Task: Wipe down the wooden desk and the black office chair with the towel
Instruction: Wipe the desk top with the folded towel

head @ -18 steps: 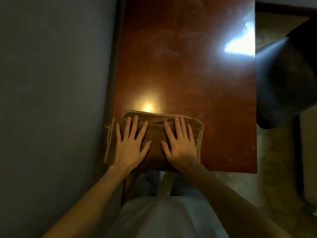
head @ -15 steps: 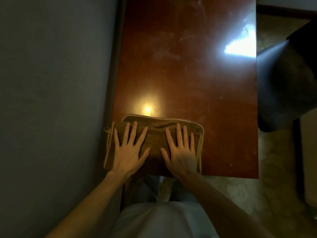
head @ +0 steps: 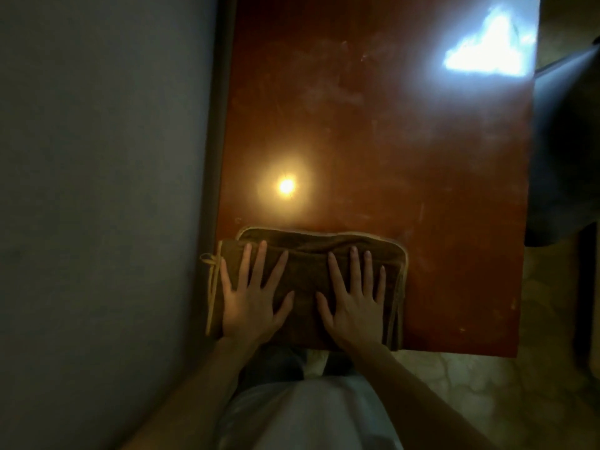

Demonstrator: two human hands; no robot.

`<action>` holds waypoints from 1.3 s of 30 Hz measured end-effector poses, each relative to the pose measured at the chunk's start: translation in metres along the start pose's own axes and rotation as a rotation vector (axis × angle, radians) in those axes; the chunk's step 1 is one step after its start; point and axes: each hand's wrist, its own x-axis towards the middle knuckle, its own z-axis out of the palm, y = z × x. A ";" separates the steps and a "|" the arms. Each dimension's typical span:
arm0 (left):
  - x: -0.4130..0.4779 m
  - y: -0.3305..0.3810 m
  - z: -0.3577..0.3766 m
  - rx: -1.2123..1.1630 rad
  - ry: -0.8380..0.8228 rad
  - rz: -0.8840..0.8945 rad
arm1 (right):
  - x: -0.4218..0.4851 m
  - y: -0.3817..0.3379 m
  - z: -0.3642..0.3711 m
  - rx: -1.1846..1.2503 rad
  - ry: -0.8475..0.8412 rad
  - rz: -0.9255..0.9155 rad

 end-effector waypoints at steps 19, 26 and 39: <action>0.092 -0.013 -0.022 -0.016 0.097 0.019 | 0.100 0.012 -0.022 -0.042 0.072 -0.157; 0.143 -0.018 -0.036 -0.001 0.137 0.024 | 0.147 0.012 -0.034 -0.055 0.090 -0.155; 0.246 -0.023 -0.063 -0.011 0.205 0.020 | 0.241 0.007 -0.055 -0.060 0.204 -0.100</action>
